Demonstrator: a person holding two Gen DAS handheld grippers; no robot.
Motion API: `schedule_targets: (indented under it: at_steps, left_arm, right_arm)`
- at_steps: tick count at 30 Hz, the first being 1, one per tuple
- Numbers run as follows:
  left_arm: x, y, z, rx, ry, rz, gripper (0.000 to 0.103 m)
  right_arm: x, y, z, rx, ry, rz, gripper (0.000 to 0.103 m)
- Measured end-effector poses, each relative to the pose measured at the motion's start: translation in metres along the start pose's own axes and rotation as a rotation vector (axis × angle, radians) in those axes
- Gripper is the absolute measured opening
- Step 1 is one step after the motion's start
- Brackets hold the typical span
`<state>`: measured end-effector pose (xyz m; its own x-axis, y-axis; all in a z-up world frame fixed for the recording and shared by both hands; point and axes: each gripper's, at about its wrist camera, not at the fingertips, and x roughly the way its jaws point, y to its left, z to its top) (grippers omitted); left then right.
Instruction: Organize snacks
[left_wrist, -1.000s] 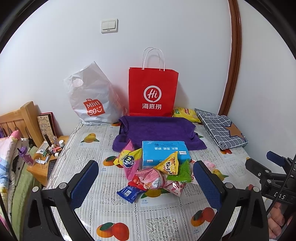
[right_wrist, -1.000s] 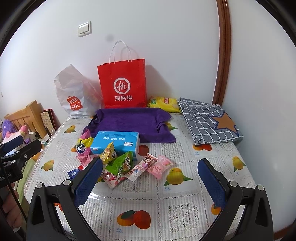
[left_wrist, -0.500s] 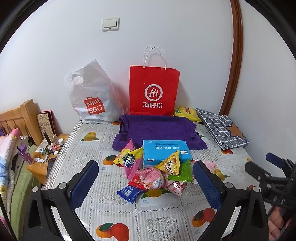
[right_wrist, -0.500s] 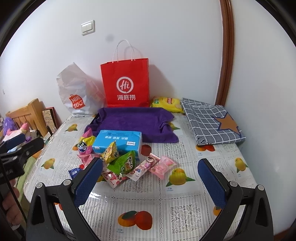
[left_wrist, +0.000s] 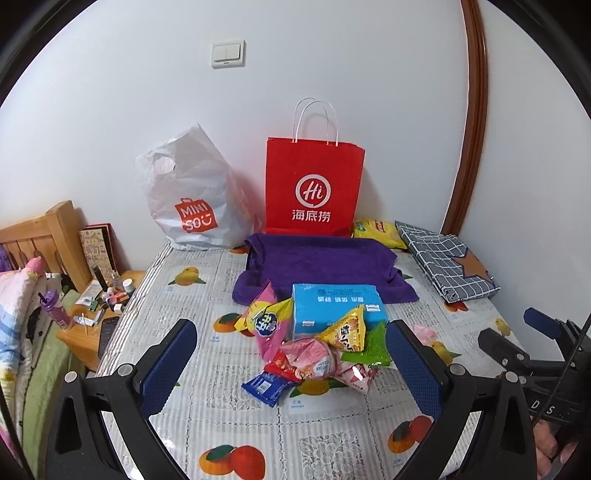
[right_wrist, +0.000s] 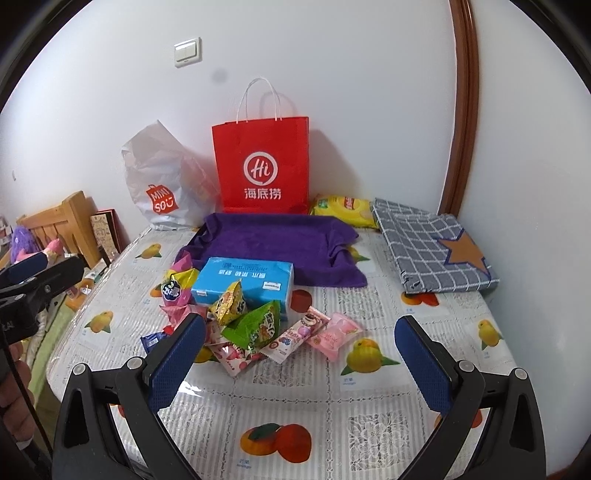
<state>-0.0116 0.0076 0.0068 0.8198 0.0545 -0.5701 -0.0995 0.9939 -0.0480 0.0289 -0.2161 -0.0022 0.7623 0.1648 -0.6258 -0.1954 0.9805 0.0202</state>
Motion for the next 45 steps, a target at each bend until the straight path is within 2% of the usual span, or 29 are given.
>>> schedule_targets:
  at_steps: [4,10,14,20,26,32,37,41,45]
  left_arm:
    - [0.000,0.003,-0.001,0.006,0.005,0.029,0.103]
    - [0.001,0.007,-0.001,0.005,0.009,0.038,0.103]
    - [0.003,0.010,-0.001,-0.007,0.021,-0.004,0.103]
    - [-0.002,0.007,-0.004,0.008,-0.002,-0.013,0.103]
    - [0.001,0.008,-0.007,-0.007,-0.011,-0.041,0.103]
    - [0.006,0.010,-0.010,-0.032,0.005,-0.072,0.102]
    - [0.008,0.010,-0.011,-0.006,0.006,-0.027,0.102]
    - [0.011,0.012,-0.011,-0.010,0.022,-0.049,0.102]
    - [0.013,0.014,-0.011,-0.007,0.016,-0.022,0.102]
  right_arm:
    - [-0.001,0.005,0.003,0.003,-0.012,0.039,0.102]
    - [-0.001,0.013,0.004,-0.023,-0.033,0.006,0.102]
    - [-0.006,0.010,0.003,0.011,-0.061,-0.019,0.102]
    - [-0.008,0.005,0.004,0.020,-0.083,0.013,0.102]
    - [-0.009,0.006,0.000,0.011,-0.109,-0.011,0.102]
    - [-0.001,0.009,-0.002,-0.014,-0.085,-0.034,0.102]
    - [0.007,0.008,-0.004,-0.019,-0.074,-0.005,0.102]
    - [0.012,0.005,-0.005,0.003,-0.062,0.019,0.102]
    - [0.014,0.000,-0.005,0.020,-0.048,0.017,0.102]
